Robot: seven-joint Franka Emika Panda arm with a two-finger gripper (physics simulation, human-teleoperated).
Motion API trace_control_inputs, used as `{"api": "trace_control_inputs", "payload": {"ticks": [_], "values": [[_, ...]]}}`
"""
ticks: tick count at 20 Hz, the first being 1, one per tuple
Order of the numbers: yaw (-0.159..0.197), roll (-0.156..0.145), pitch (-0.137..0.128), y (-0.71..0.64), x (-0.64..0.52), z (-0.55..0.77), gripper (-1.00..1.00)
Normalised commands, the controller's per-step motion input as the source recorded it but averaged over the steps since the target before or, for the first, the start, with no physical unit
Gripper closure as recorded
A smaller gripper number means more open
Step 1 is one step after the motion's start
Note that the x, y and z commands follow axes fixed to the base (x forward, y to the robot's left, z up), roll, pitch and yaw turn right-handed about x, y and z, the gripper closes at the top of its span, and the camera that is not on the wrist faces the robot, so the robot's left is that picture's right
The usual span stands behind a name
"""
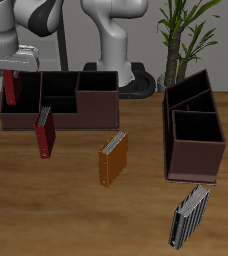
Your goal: Place the left red book into the back desk caddy's left compartment and place the right red book into the left desk caddy's right compartment and place the orange book into the left desk caddy's back compartment
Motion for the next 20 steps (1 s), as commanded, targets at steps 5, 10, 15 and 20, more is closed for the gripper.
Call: {"api": "trace_control_inputs", "payload": {"ticks": [5, 10, 15, 20], "values": [[-0.001, 0.008, 0.016, 0.07, -0.12, -0.13, 1.0], [0.017, 0.012, 0.019, 0.11, 0.01, -0.16, 1.0], [0.002, -0.007, 0.028, -0.02, 0.04, -0.19, 1.0], [-0.002, -0.017, 0.04, -0.05, 0.04, -0.18, 1.0]]}}
